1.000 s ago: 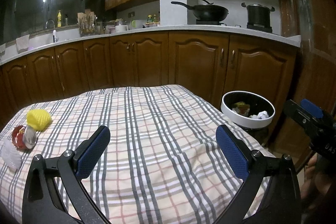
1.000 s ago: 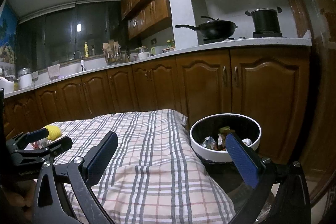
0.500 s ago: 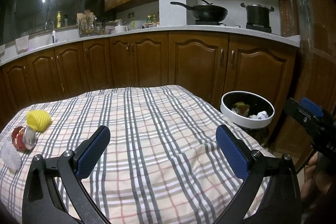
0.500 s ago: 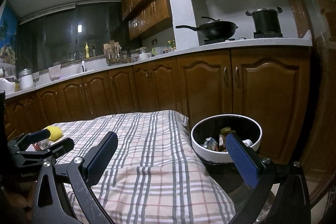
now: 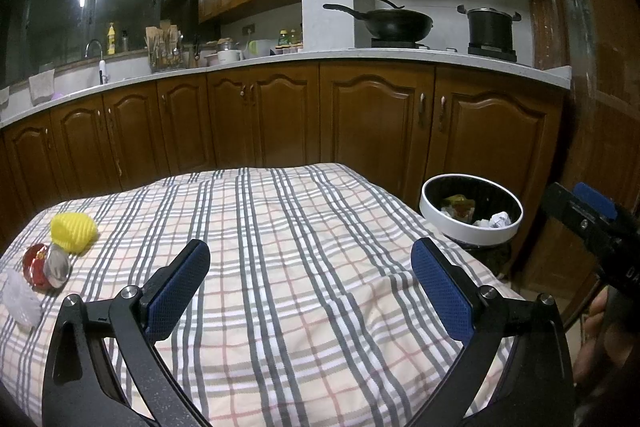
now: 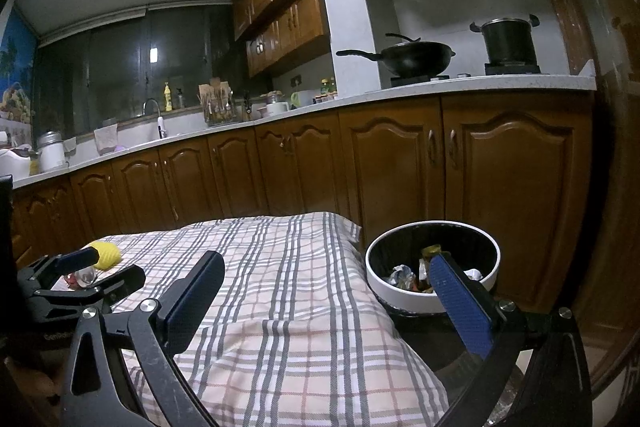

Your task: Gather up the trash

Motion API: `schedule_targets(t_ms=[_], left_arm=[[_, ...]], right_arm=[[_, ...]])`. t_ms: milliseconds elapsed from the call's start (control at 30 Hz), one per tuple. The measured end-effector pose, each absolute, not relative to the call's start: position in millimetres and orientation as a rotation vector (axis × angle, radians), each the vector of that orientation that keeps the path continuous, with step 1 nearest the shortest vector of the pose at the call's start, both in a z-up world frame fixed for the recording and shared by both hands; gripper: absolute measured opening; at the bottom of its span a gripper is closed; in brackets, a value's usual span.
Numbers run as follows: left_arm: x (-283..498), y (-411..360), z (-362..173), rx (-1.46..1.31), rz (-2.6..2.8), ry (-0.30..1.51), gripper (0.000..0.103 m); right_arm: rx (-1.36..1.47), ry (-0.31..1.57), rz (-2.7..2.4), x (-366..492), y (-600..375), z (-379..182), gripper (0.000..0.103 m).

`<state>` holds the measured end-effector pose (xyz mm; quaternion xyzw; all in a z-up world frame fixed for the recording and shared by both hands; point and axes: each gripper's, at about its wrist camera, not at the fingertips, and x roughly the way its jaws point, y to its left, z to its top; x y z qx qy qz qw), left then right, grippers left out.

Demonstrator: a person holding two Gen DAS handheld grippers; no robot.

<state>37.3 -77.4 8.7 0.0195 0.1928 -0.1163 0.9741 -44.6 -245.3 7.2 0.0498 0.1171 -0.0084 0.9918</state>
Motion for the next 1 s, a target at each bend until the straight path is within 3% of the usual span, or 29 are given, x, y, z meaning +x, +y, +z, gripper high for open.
schedule_targets(t_ms=[1000], left_arm=[[40.5, -75.6, 9.0, 0.042, -0.246, 0.393, 0.103]], right_arm=[[0.104, 0.239, -0.011, -43.5, -245.1, 9.5, 0.103]])
